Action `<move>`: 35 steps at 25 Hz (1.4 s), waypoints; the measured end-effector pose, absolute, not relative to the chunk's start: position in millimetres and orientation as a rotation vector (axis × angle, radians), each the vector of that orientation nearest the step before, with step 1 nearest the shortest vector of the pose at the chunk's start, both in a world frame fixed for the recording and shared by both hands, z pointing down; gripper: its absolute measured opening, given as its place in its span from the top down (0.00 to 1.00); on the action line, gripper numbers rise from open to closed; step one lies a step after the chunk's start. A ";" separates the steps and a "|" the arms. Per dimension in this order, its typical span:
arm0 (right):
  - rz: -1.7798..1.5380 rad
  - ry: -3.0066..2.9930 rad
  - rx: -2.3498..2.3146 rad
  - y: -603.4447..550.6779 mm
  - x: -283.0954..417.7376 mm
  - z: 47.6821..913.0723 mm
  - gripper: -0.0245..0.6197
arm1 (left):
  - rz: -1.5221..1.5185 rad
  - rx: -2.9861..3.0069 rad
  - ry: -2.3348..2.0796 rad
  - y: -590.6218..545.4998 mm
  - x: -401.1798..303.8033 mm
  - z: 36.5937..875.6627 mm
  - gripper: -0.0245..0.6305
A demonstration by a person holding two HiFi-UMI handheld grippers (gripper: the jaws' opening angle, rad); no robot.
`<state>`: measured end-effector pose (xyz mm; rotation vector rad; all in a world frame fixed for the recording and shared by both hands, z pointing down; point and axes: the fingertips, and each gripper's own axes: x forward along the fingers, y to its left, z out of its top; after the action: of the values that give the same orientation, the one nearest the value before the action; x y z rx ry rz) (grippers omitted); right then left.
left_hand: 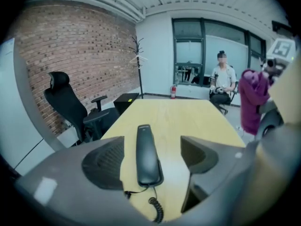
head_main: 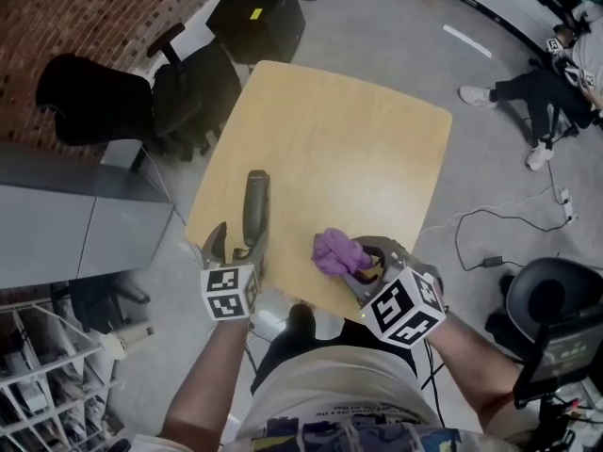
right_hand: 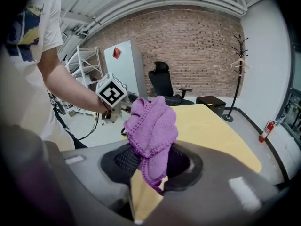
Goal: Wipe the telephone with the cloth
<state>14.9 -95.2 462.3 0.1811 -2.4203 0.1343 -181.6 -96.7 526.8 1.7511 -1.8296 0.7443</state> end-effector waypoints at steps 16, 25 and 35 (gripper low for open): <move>0.009 -2.407 0.164 -18.0 -51.9 445.1 0.77 | 0.359 2.277 -1.433 18.4 -111.6 420.8 0.96; -0.011 -2.398 0.250 83.6 -74.9 419.7 0.77 | 0.269 2.427 -1.106 122.8 -100.9 410.1 0.96; -0.050 -2.368 0.295 162.4 -82.1 408.8 0.77 | 0.165 2.449 -1.125 182.2 -124.1 394.2 0.96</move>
<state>-82.1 162.4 408.8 0.2949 -2.3680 -0.0498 -124.1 182.2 394.2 2.4487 -1.1248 0.1654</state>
